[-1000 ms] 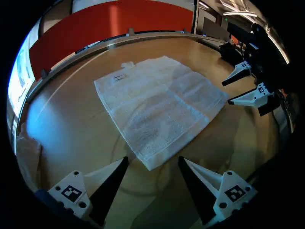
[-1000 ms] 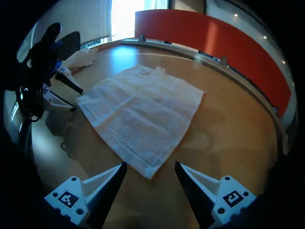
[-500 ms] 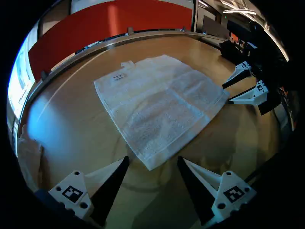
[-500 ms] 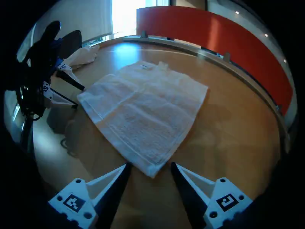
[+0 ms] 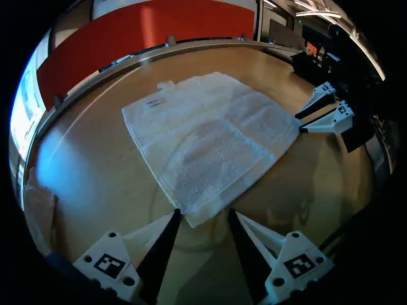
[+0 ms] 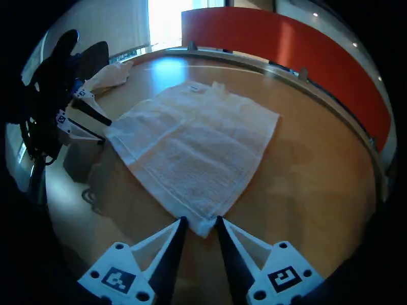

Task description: Fold towel

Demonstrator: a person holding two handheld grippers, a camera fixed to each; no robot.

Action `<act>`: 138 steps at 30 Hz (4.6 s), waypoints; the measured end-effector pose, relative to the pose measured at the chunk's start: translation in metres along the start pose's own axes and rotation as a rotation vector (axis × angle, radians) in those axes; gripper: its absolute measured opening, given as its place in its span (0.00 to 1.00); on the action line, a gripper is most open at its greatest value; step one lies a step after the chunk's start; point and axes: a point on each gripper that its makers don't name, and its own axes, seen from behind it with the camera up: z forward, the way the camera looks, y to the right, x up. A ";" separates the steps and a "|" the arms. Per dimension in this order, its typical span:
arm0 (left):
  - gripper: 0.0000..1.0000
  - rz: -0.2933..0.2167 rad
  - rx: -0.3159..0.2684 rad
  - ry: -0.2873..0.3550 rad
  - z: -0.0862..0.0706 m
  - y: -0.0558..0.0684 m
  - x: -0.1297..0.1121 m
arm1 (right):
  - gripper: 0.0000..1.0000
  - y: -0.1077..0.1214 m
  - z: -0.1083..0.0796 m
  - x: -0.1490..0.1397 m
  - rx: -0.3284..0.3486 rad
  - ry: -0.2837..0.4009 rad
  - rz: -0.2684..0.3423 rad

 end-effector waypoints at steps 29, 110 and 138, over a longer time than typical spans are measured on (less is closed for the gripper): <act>0.17 -0.099 0.025 -0.018 -0.002 -0.003 0.001 | 0.10 -0.006 -0.008 0.005 0.016 0.013 0.038; 0.16 -0.177 0.040 0.021 -0.085 -0.010 0.086 | 0.10 0.013 -0.096 0.110 -0.004 0.170 -0.001; 0.16 -0.165 0.067 -0.044 -0.014 -0.042 0.091 | 0.10 0.051 -0.032 0.104 -0.030 0.084 0.035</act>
